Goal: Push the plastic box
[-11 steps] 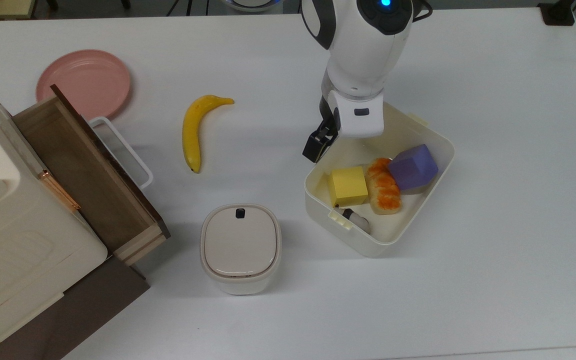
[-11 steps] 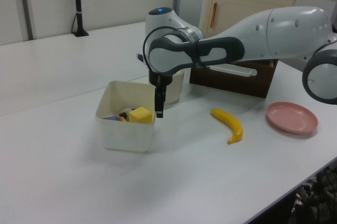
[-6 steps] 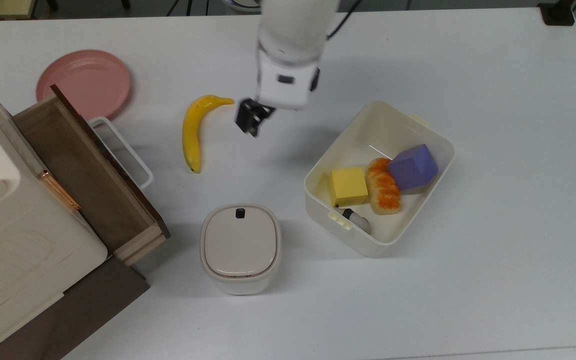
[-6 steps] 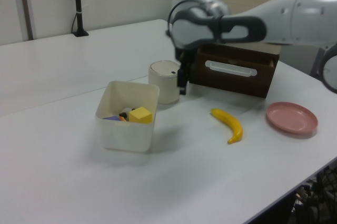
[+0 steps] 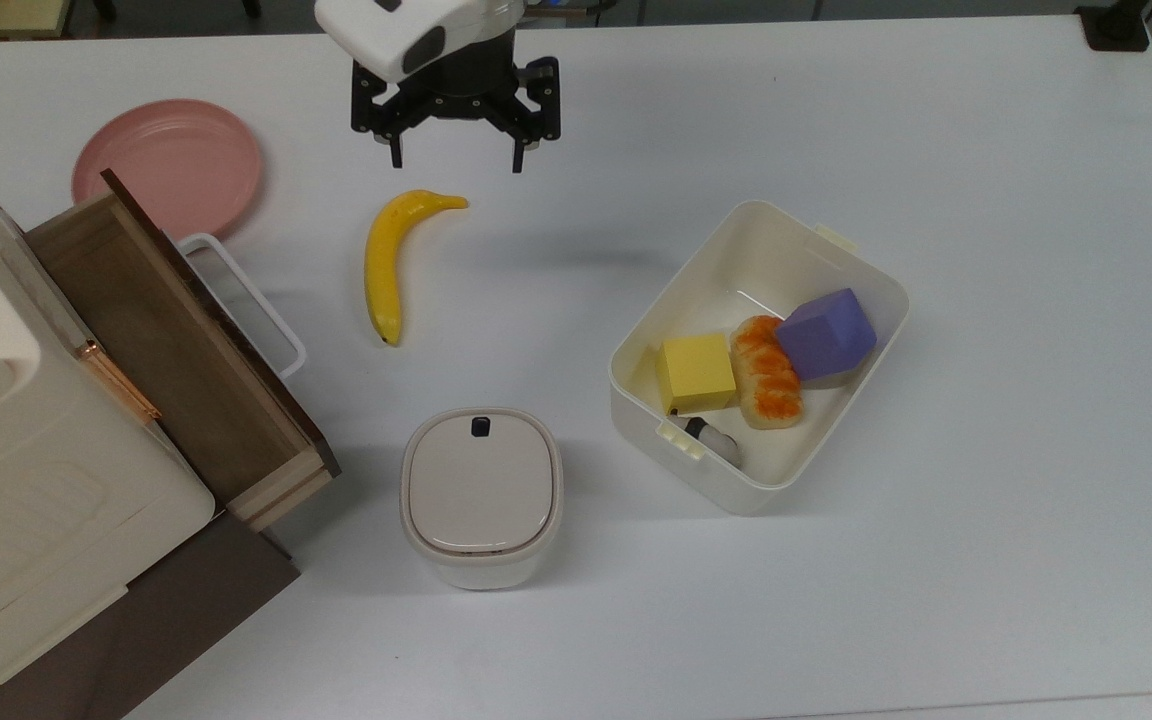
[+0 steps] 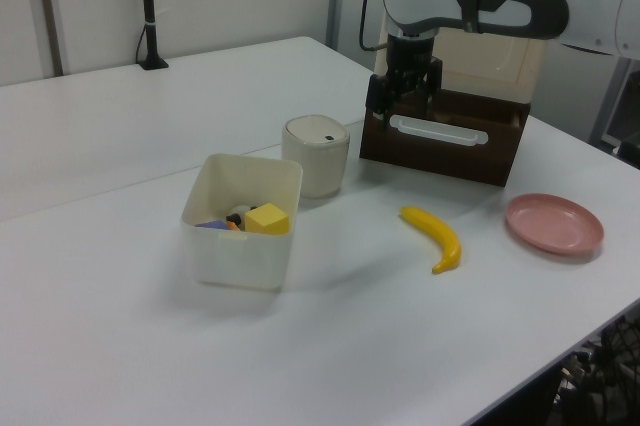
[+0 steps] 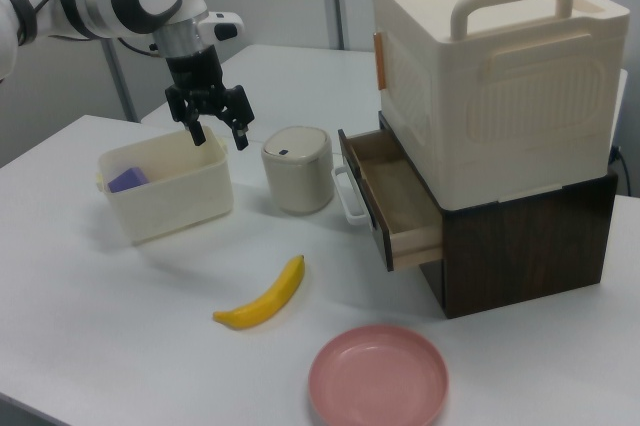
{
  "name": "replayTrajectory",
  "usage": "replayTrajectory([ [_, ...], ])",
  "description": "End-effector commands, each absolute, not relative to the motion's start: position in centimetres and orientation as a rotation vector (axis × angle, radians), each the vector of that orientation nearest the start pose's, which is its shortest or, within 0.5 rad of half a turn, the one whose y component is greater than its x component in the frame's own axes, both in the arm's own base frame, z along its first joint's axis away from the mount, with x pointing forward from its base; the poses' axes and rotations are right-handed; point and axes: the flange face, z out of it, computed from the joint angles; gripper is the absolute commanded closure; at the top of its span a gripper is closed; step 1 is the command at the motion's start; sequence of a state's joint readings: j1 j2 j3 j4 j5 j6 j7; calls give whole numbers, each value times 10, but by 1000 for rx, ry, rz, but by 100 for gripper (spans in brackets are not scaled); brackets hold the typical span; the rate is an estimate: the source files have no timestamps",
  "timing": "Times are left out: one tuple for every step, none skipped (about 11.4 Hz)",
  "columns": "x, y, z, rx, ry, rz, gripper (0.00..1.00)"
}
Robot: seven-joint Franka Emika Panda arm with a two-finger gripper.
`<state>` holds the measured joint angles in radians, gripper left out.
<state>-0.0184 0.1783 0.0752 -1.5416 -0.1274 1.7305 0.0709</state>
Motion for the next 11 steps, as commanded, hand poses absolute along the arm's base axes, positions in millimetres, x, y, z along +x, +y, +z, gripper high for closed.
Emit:
replayTrajectory([
  [617, 8, 549, -3195, 192, -30, 0],
  [616, 9, 551, -3163, 203, -27, 0],
  [615, 0, 552, -3146, 232, -27, 0],
  [615, -9, 552, -3131, 261, -23, 0],
  [615, -9, 558, -3119, 230, -28, 0],
  [611, -7, 559, -3112, 216, 15, 0],
  [608, -7, 566, -3114, 216, 30, 0],
  [606, -7, 568, -3113, 216, 32, 0],
  [606, -7, 568, -3113, 216, 35, 0],
  [606, -6, 568, -3113, 216, 35, 0],
  [606, -6, 569, -3115, 213, 30, 0],
])
